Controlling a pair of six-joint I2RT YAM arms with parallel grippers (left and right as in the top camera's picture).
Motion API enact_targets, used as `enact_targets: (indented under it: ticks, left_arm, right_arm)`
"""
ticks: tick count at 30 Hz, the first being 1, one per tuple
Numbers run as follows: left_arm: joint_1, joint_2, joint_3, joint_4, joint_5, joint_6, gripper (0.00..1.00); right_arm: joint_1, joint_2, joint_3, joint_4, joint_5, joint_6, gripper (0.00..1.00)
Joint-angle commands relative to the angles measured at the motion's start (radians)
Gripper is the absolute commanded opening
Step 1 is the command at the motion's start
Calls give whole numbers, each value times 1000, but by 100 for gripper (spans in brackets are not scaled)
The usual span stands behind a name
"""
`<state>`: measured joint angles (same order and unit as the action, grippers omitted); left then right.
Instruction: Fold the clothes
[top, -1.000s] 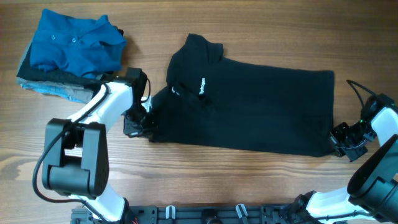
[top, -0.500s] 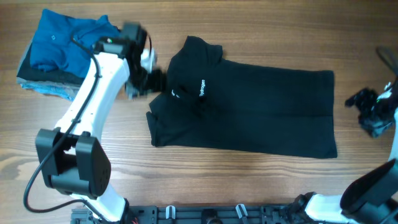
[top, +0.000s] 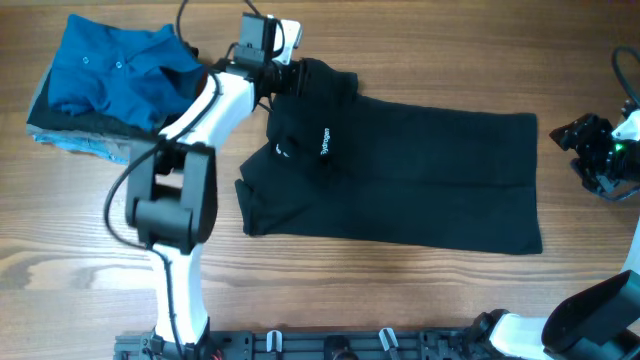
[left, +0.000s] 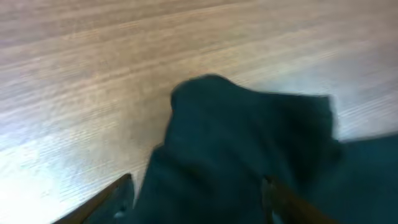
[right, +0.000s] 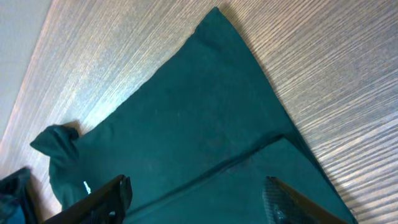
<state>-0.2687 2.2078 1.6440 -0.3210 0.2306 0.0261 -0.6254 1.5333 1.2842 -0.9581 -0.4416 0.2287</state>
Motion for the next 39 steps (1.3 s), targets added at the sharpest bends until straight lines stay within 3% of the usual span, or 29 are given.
enact_targets:
  ticks: [1, 11, 13, 18, 20, 27, 31, 39]
  left_arm:
    - [2, 60, 5, 126, 11, 23, 71]
    - [-10, 172, 5, 310, 12, 22, 71]
    - [-15, 179, 5, 325, 12, 19, 63]
    - [-25, 179, 5, 353, 47, -41, 29]
    - [-21, 172, 5, 358, 79, -105, 5]
    - [-14, 29, 5, 155, 87, -109, 4]
    - [-16, -64, 5, 77, 88, -86, 4]
    - [-20, -128, 5, -60, 84, -57, 4]
  right_arm:
    - [-2, 1, 4, -12, -22, -29, 69]
    - [-2, 1, 4, -31, -18, -51, 69]
    - [-2, 1, 4, -31, -19, -54, 69]
    - [-2, 1, 4, -38, -11, -72, 68]
    - [-2, 1, 3, -38, 3, -76, 68]
    - [10, 38, -40, 119, 15, -113, 56]
    - [57, 123, -43, 269, 16, -177, 56]
    - [122, 358, -43, 599, 16, -140, 59]
